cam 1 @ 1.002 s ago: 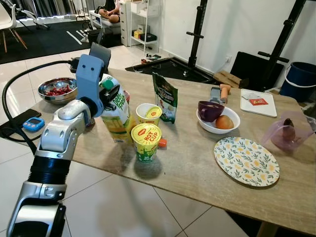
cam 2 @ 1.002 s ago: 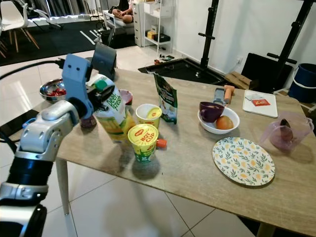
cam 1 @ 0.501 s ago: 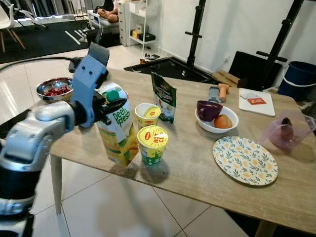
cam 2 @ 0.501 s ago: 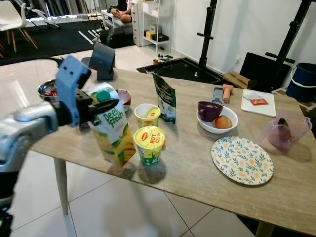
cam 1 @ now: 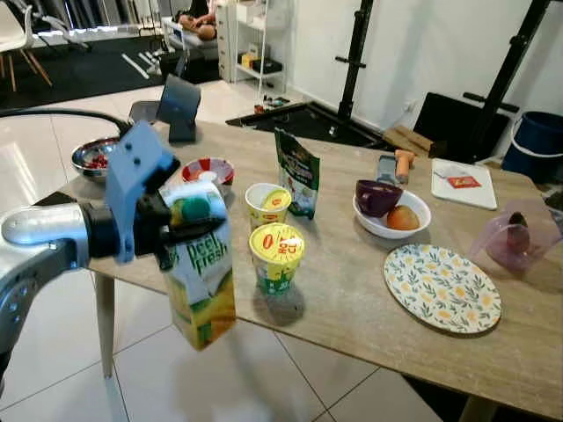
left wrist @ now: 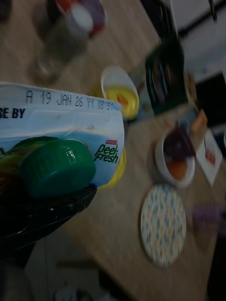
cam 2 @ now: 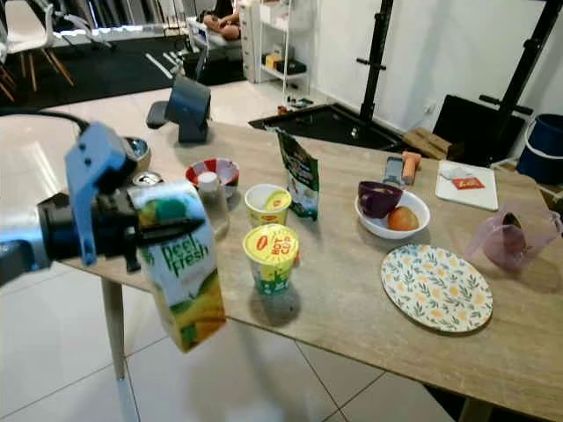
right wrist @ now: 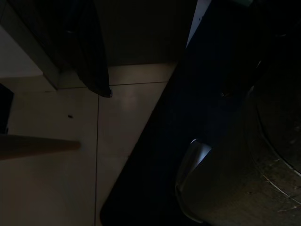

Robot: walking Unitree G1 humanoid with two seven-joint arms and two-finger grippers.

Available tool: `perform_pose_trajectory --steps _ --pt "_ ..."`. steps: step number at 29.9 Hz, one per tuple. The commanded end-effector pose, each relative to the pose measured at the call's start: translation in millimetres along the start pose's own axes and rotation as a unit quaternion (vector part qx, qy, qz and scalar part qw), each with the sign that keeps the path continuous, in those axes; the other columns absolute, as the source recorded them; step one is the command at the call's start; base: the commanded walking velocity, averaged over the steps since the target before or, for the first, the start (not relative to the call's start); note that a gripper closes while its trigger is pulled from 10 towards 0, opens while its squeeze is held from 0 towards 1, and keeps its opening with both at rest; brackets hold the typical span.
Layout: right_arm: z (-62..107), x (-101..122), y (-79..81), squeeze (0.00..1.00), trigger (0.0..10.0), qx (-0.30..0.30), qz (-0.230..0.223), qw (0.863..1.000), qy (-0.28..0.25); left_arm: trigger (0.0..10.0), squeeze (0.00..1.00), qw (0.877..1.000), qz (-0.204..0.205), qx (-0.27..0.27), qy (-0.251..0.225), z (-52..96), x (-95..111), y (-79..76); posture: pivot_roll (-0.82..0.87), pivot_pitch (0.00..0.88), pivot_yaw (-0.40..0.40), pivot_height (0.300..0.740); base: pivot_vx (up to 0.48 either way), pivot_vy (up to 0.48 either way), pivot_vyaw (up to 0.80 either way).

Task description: Restocking fridge

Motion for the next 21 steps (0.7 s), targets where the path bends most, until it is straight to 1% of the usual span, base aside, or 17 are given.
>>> perform_pose_trajectory --steps 1,2,3,6,8,9,11,12,14,15,18,19,21 --pt "-3.8 2.3 19.2 0.0 10.0 0.03 -0.001 1.0 -0.003 10.0 0.0 0.999 -0.013 -0.047 -0.02 -6.7 4.5 -18.6 0.0 0.0 0.012 0.74 0.0 0.0 0.0" --pt "-3.8 2.4 19.1 0.0 10.0 0.03 -0.001 1.0 -0.003 10.0 0.0 0.998 -0.009 -0.056 -0.023 -10.1 2.3 -23.2 -0.01 0.0 0.011 0.74 0.0 0.0 0.0" --pt "-3.7 2.3 18.9 0.0 10.0 0.03 -0.003 1.0 -0.003 10.0 0.0 0.998 -0.004 -0.064 -0.017 -17.1 -5.3 -28.2 -0.01 0.0 0.011 0.74 0.0 0.0 0.0" --pt "-3.7 2.2 18.8 0.0 10.0 0.029 -0.004 1.0 -0.002 10.0 0.0 0.998 -0.001 -0.068 -0.012 -21.3 -10.3 -31.3 -0.01 0.0 0.01 0.74 0.0 0.0 0.0" --pt "-3.7 1.9 18.7 0.0 10.0 0.029 -0.006 1.0 -0.002 10.0 0.0 0.996 0.03 -0.086 0.015 -35.7 -35.0 -45.0 -0.01 0.0 0.01 0.74 0.0 0.0 0.0" --pt "-3.7 1.8 18.6 0.0 10.0 0.029 -0.006 1.0 -0.002 10.0 0.0 0.995 0.041 -0.09 0.025 -40.1 -43.7 -49.8 -0.01 0.0 0.011 0.74 0.0 0.0 0.0" --pt "-3.7 1.3 18.5 0.0 10.0 0.028 -0.007 1.0 -0.001 10.0 0.0 0.991 0.057 -0.105 0.061 -50.7 -68.5 -63.2 -0.01 0.0 0.011 0.74 0.0 0.0 0.0" --pt "-3.7 1.3 18.5 0.0 10.0 0.028 -0.007 1.0 -0.001 10.0 0.0 0.991 0.057 -0.105 0.061 -50.7 -68.5 -63.2 -0.01 0.0 0.011 0.74 0.0 0.0 0.0" --pt "-3.6 0.8 18.1 0.0 10.0 0.028 -0.008 1.0 -0.001 10.0 0.0 0.986 0.07 -0.124 0.081 -57.2 -85.5 -77.2 -0.01 0.0 0.011 0.74 0.0 0.0 0.0" --pt "-3.6 0.8 18.1 0.0 10.0 0.028 -0.008 1.0 -0.001 10.0 0.0 0.986 0.07 -0.124 0.081 -57.2 -85.5 -77.2 -0.01 0.0 0.011 0.74 0.0 0.0 0.0" --pt "-3.6 0.3 17.9 0.0 10.0 0.027 -0.007 1.0 -0.001 10.0 0.0 0.979 0.072 -0.159 0.108 -66.5 -106.1 -100.1 -0.02 0.0 0.014 0.74 0.0 0.0 0.0" --pt "-3.6 0.3 17.9 0.0 10.0 0.027 -0.007 1.0 -0.001 10.0 0.0 0.979 0.072 -0.159 0.108 -66.5 -106.1 -100.1 -0.02 0.0 0.014 0.74 0.0 0.0 0.0" --pt "-3.7 0.2 18.1 0.0 10.0 0.026 -0.007 1.0 -0.001 10.0 0.0 0.975 0.069 -0.177 0.118 -69.4 -113.3 -110.0 -0.02 0.0 0.014 0.74 0.0 0.0 0.0"
Point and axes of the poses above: a point about 5 cm out from each wrist's last joint towards the gripper, its own z axis pointing back from the gripper into the wrist, its own x axis along the axis of the wrist's last joint, y = z × x, the point moved 5 cm from there along -z, pointing out of the wrist towards the gripper, and after that the axes turned 12 degrees about -z, right-handed, at the moved point
